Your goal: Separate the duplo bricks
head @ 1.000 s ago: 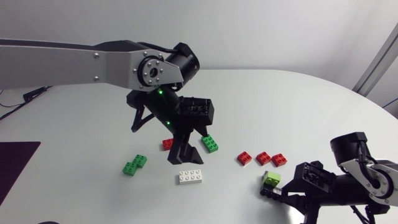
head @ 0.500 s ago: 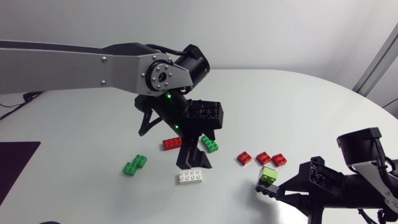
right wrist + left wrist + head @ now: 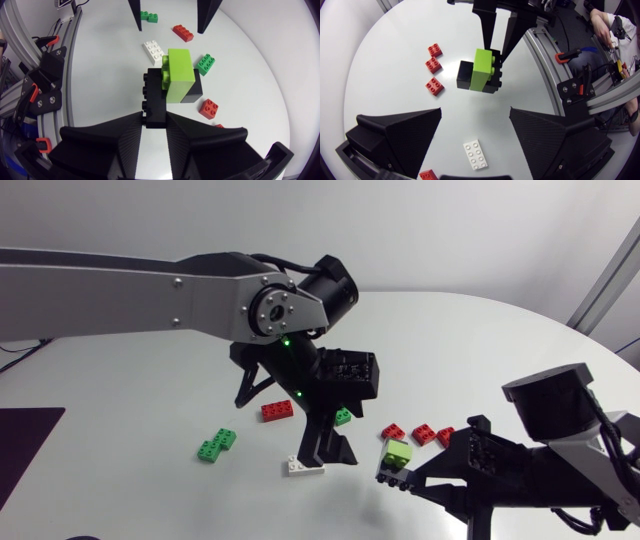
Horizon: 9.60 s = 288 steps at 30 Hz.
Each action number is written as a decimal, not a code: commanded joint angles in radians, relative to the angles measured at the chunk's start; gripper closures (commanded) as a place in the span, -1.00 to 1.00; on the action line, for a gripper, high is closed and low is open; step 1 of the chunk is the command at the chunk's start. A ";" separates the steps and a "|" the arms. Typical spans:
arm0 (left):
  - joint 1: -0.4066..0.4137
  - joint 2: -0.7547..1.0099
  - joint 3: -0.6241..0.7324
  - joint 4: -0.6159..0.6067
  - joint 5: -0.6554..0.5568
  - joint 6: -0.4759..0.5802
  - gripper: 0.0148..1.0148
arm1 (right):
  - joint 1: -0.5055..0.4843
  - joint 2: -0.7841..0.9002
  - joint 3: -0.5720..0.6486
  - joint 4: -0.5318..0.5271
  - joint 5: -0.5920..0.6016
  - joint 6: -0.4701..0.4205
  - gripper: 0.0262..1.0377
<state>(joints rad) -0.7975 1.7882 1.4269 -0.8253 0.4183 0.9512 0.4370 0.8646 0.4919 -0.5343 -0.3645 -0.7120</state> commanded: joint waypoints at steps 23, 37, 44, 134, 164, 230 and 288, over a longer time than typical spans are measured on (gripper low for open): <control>-0.043 -0.033 0.003 0.032 0.051 -0.054 -0.15 | 0.164 0.063 0.051 0.088 0.072 0.132 0.70; -0.060 -0.036 -0.016 0.031 0.050 -0.052 0.46 | 0.166 0.020 0.076 0.062 0.087 0.134 0.70; -0.077 -0.064 -0.036 0.028 0.048 -0.089 0.46 | 0.146 -0.030 0.077 0.048 0.098 0.134 0.12; 0.049 0.163 0.495 -0.299 0.208 -0.598 0.53 | 0.575 -0.296 -0.322 0.813 0.967 -0.650 0.81; 0.083 -0.159 0.070 0.094 -0.073 -0.555 0.51 | 0.147 0.062 -0.023 0.266 0.458 0.246 0.84; 0.121 -0.052 0.089 0.342 0.180 -1.075 0.50 | 0.147 -0.018 0.258 0.237 0.303 0.657 -0.62; 0.124 -0.073 0.083 0.322 0.272 -1.077 0.50 | 0.263 0.143 0.237 0.349 0.352 0.654 -0.03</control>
<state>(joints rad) -0.6559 1.7149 1.4982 -0.5381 0.6750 -0.1211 0.6685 0.9924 0.7387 -0.1875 0.0238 -0.0635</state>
